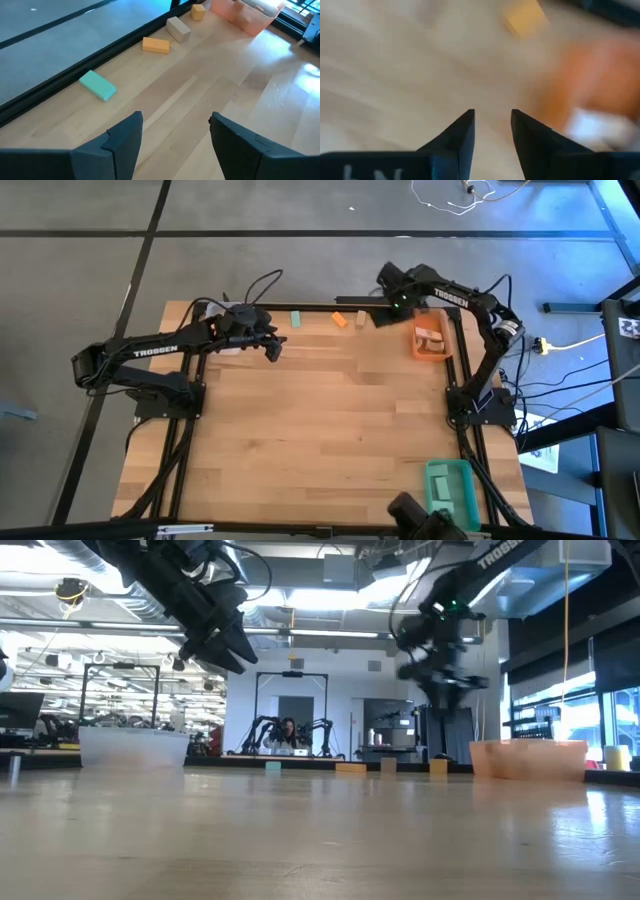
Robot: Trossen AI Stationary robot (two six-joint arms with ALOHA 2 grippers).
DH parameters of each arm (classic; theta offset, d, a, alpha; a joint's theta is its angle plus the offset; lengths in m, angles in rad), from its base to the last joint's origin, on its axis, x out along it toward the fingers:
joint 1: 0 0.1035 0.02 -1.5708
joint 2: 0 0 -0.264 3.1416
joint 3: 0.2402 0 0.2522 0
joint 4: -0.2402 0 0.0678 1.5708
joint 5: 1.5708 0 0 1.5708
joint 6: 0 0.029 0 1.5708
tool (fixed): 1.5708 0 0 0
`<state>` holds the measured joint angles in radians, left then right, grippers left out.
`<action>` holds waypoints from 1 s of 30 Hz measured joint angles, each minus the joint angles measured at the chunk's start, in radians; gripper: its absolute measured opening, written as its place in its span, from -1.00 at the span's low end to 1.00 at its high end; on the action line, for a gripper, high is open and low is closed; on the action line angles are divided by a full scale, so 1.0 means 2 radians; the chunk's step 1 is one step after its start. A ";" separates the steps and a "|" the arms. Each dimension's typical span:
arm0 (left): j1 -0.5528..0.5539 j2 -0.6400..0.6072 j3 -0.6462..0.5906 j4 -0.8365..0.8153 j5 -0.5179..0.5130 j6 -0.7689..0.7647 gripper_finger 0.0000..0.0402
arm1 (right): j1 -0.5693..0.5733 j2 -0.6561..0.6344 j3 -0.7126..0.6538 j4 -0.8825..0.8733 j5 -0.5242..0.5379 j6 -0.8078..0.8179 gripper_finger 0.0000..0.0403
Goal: Sort & place blocks by color
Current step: Put the brown block into the orange bin
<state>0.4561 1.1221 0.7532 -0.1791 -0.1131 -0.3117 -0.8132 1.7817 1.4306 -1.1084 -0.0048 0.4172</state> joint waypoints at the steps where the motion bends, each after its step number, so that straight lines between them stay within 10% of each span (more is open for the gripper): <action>1: 0.000 0.000 0.000 0.000 0.000 0.000 0.09 | 0.004 0.000 0.006 0.023 -0.011 0.001 -0.37; 20: 0.000 0.000 0.000 -0.004 0.000 -0.009 0.09 | 0.023 0.000 0.014 0.172 -0.104 -0.034 -0.72; 30: 0.000 0.000 0.000 -0.006 0.000 0.002 0.09 | 0.023 0.008 0.009 0.172 -0.064 0.051 -0.46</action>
<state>0.4561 1.1221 0.7532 -0.1902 -0.1128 -0.3086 -0.7670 1.7967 1.4485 -0.7634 -0.1334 0.5190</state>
